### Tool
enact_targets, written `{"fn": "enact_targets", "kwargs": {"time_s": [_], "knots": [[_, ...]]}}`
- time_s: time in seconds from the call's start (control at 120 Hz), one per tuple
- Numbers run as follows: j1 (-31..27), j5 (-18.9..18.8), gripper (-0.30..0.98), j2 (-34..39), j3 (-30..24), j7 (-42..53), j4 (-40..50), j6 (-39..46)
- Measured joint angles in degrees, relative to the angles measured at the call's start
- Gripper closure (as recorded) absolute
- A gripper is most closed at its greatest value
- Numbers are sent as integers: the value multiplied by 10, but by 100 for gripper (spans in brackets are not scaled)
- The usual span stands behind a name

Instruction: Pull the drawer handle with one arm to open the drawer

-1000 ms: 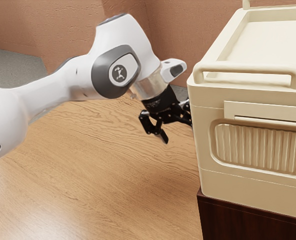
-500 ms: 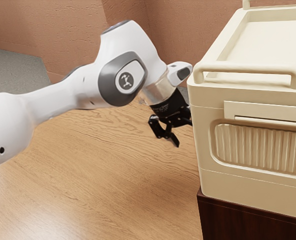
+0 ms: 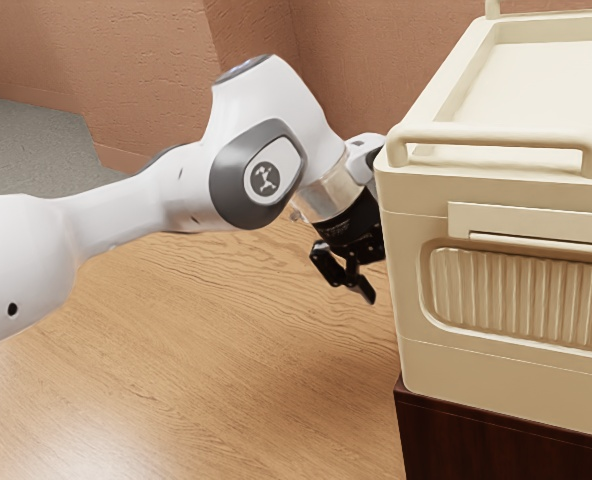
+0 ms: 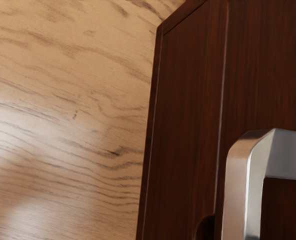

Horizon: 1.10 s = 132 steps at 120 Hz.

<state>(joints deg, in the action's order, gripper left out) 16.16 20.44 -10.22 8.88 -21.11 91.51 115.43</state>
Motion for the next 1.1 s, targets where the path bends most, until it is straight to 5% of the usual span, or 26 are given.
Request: {"fn": "enact_targets", "kwargs": {"time_s": [0.417,1.1], "knots": [[-1,-5,34,0,1,2,1,2],[-23,-58,31,23,10,16,13,-53]]}}
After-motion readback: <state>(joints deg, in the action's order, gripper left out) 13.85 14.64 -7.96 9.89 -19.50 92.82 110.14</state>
